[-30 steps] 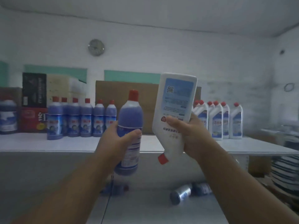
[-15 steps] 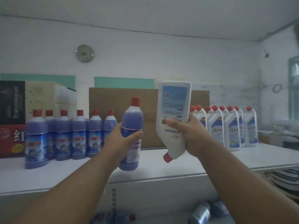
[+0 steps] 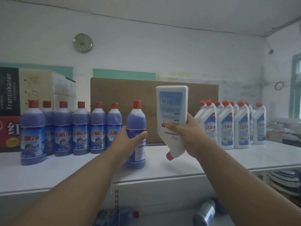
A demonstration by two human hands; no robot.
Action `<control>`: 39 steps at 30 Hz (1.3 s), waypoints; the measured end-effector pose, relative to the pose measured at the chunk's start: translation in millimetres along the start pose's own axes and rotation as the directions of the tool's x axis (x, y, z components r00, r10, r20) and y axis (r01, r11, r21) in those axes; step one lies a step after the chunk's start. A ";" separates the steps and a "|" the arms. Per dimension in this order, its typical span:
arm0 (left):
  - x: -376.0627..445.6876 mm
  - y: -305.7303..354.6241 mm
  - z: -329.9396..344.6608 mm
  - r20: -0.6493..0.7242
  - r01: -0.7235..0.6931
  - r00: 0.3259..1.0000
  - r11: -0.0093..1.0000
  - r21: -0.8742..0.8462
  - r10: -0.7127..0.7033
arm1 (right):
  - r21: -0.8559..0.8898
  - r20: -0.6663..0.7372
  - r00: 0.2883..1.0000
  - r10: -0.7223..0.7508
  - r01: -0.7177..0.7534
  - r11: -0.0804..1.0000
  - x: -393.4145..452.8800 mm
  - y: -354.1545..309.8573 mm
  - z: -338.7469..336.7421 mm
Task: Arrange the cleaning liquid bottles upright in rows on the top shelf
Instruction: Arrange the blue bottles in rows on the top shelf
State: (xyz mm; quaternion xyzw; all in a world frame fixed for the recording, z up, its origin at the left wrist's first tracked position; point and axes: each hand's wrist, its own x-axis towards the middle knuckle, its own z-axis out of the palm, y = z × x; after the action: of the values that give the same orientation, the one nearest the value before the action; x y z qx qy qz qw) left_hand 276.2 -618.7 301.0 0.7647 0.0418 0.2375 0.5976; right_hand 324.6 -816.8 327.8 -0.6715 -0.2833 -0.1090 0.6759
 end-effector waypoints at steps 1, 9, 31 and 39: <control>-0.3 0.8 -1.2 0.011 0.000 1.000 0.999 0.034 0.000 | -0.017 -0.004 1.000 -0.005 0.005 1.000 -0.9 -0.3 1.0; -31.9 13.1 2.3 -0.206 -0.443 0.744 0.700 0.561 0.636 | -0.052 0.003 0.998 -0.063 0.063 0.997 -15.1 -11.8 -12.3; -60.0 60.1 87.6 0.432 0.149 0.900 0.890 -0.432 0.059 | -0.591 -0.283 0.941 -0.187 -0.018 0.806 -47.9 0.9 -89.7; -51.9 34.6 118.1 0.398 -0.083 0.890 0.936 -0.343 0.224 | 0.144 -0.208 0.977 0.044 -0.014 0.990 -58.9 -8.5 -111.8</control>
State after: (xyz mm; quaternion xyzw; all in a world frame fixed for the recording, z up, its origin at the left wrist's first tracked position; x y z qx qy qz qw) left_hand 271.6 -752.1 296.6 0.6931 -0.1911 0.1135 0.6857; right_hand 298.5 -939.5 310.9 -0.6106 -0.2074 -0.1492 0.7496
